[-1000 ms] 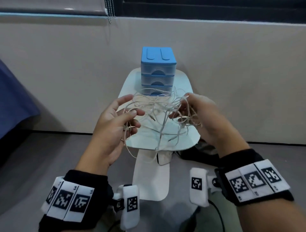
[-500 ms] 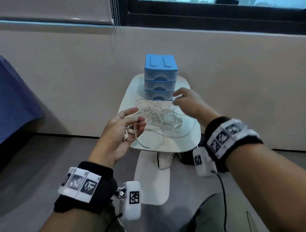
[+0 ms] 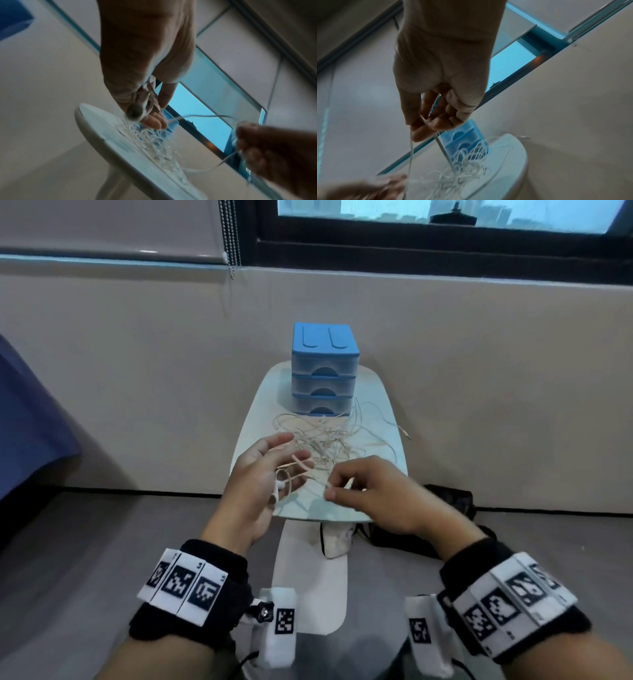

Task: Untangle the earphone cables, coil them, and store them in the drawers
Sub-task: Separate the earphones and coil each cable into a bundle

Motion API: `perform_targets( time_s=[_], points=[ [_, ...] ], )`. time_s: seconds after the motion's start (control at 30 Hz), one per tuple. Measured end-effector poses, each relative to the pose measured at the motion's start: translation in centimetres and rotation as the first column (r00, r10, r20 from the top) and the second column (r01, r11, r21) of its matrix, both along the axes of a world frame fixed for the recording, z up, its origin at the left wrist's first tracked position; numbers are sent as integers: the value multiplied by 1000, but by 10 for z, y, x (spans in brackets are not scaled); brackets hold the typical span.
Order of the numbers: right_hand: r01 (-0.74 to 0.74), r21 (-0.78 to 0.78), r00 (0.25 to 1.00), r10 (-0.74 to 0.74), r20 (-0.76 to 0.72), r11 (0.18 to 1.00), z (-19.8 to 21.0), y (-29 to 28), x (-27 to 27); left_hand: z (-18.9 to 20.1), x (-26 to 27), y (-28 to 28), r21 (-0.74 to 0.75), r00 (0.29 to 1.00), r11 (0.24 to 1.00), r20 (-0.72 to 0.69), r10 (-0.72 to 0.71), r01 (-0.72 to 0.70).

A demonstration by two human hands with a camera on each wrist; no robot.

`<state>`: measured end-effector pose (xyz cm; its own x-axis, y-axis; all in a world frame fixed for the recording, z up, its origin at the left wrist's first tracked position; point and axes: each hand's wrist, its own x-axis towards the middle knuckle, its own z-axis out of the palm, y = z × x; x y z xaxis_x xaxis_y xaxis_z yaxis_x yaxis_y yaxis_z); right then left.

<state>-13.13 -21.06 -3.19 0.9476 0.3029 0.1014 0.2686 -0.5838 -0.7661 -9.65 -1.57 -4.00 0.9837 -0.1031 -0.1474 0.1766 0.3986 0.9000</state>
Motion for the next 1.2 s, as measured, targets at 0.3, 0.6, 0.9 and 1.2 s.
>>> perform_targets(
  time_s=[0.3, 0.6, 0.9, 1.2],
  points=[
    [238, 535, 955, -297, 24, 810, 37, -58, -10, 21, 34, 33, 666, 979, 745, 181, -93, -52],
    [467, 235, 882, -467, -57, 853, 19, -61, 5, 46, 62, 20, 975, 862, 145, 215, -459, -167],
    [401, -183, 880, -433, -193, 897, -14, -53, 4, 29, 78, -38, 890, 665, -350, -74, -743, -291],
    [524, -370, 835, -548, 49, 767, -24, -34, 26, 40, 97, -48, 894, 683, -349, -70, -727, -280]
  ],
)
